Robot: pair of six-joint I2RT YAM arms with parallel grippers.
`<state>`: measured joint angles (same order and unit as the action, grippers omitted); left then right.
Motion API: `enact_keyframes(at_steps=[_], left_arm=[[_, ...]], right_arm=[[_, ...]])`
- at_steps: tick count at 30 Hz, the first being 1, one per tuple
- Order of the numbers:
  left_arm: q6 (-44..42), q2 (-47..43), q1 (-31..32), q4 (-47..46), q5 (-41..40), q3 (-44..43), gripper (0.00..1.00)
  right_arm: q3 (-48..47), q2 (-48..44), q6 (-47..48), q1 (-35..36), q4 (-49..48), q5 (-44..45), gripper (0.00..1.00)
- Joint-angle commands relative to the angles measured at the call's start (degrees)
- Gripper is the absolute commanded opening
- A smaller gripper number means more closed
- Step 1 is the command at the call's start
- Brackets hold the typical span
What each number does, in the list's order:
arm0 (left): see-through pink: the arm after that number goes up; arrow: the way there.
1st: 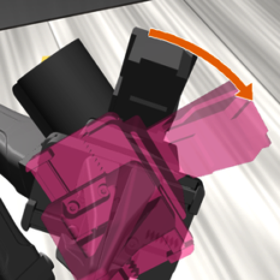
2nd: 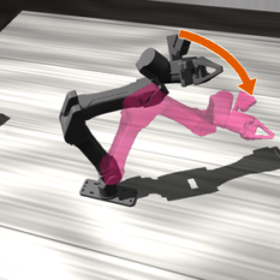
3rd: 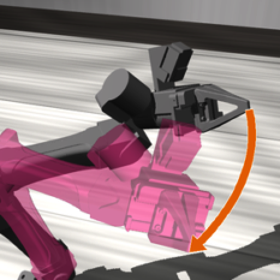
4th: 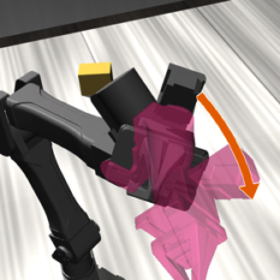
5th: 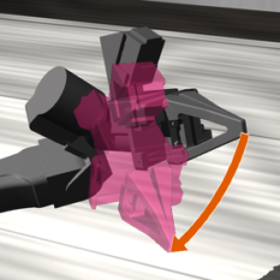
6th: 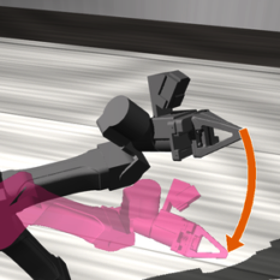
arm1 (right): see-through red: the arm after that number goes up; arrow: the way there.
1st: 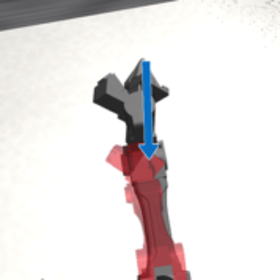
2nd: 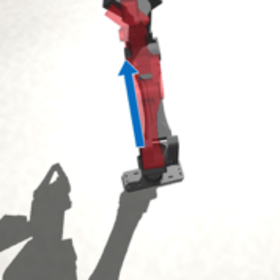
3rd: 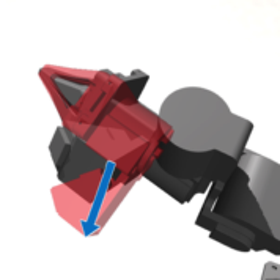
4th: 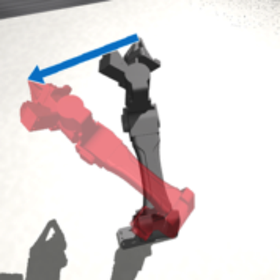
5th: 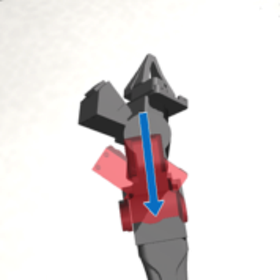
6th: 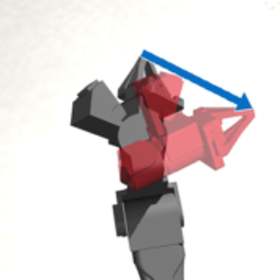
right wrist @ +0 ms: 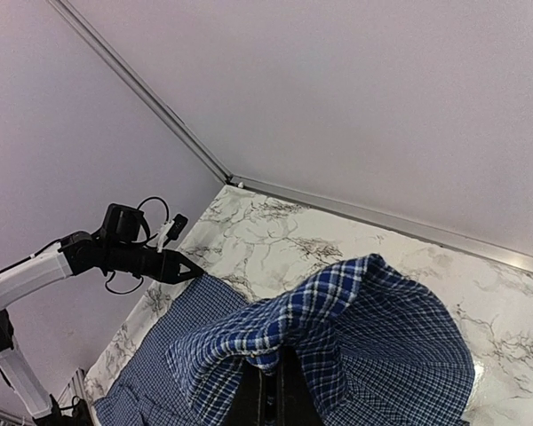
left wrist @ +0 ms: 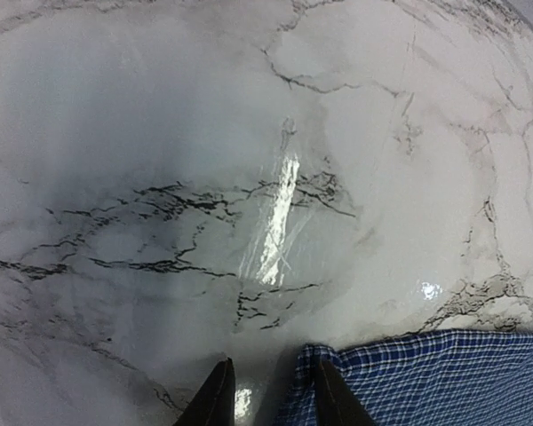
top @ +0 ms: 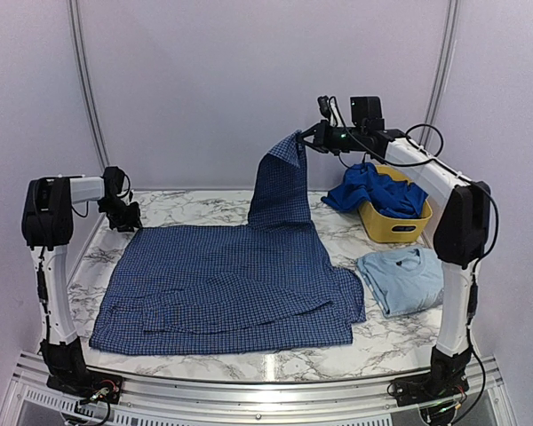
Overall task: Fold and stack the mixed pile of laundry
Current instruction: Fold the 1/3-folded shirt at the center of the board.
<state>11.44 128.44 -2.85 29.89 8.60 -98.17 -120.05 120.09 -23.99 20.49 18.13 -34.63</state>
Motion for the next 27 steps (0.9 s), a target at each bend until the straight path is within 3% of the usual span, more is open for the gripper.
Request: enact_keyframes(at_steps=[1, 7, 9, 12, 13, 21, 27], left_arm=[[-0.29, 2.31, 0.65, 1.12, 1.34, -0.10, 0.34], [-1.43, 4.86, 1.24, 1.73, 2.48, -2.59, 0.31], [-2.10, 5.47, 1.64, 2.88, 3.30, -3.90, 0.24], [-2.39, 3.87, 1.63, 3.34, 4.66, -3.71, 0.03], [-2.39, 2.77, 1.65, 3.38, 4.71, -3.37, 0.00], [-2.59, -6.61, 1.62, 2.95, 3.46, -0.88, 0.00], [-4.03, -14.87, 2.18, -0.16, 3.06, 8.68, 0.00]], right_arm=[[-2.45, 0.40, -0.06, 0.90, 1.00, -0.39, 0.00], [-3.82, -0.20, -0.60, 1.30, 1.96, -0.22, 0.00], [-3.82, -0.74, -0.62, 1.31, 2.52, -0.04, 0.00], [-3.08, -2.39, -0.30, 1.35, 3.59, 0.58, 0.00], [-2.23, -3.13, -0.39, 1.43, 3.66, 0.76, 0.00], [8.44, -11.30, -0.04, 2.77, 3.82, 0.36, 0.00], [21.57, -19.71, -1.42, 4.92, 4.12, -0.16, 0.00]])
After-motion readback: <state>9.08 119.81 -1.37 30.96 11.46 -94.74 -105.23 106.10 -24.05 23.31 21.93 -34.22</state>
